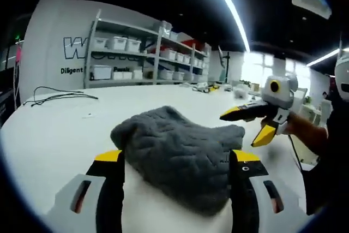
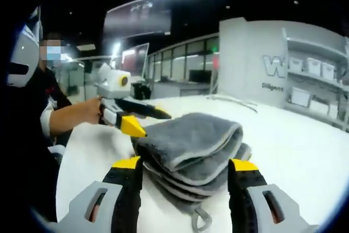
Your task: Open the folded towel by lifting each exposed corner and separating the folded layers until the towel lies flat within the target outline without major curled edges
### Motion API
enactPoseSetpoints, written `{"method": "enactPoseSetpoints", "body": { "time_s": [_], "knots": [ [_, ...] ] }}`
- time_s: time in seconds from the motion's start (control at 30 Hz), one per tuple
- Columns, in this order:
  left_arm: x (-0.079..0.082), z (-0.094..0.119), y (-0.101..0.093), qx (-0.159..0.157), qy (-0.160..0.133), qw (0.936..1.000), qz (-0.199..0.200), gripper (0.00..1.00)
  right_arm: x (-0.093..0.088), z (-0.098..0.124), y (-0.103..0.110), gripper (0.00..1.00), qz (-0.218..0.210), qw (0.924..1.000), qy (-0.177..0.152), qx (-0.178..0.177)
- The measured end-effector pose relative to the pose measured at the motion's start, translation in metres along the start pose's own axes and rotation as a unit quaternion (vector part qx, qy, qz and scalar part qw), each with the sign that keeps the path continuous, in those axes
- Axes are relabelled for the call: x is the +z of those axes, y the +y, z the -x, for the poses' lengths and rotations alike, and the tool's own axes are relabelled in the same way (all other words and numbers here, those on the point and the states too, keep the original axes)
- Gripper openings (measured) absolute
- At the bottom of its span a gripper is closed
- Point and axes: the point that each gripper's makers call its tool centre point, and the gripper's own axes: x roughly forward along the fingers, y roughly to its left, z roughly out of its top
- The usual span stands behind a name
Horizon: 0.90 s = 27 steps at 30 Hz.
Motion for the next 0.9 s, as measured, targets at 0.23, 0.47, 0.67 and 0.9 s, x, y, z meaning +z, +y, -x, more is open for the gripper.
{"method": "enactPoseSetpoints", "body": {
  "time_s": [0.23,0.47,0.67,0.9],
  "knots": [
    [-0.014,-0.002,-0.01,-0.005,0.026,0.9994,-0.021,0.87,-0.017,-0.007,-0.003,0.69,-0.012,0.9996,0.025,0.002],
    [-0.025,-0.01,-0.012,-0.002,0.041,0.9989,-0.021,0.68,-0.027,-0.019,-0.008,0.6,-0.036,0.9984,0.044,0.004],
    [-0.029,-0.01,-0.008,0.029,0.052,0.9961,-0.065,0.52,-0.031,-0.027,-0.005,0.44,-0.049,0.9974,0.052,0.01],
    [-0.025,-0.007,-0.01,0.031,0.051,0.9966,-0.058,0.43,-0.035,-0.032,-0.003,0.42,-0.013,0.9975,0.069,0.005]
  ]
}}
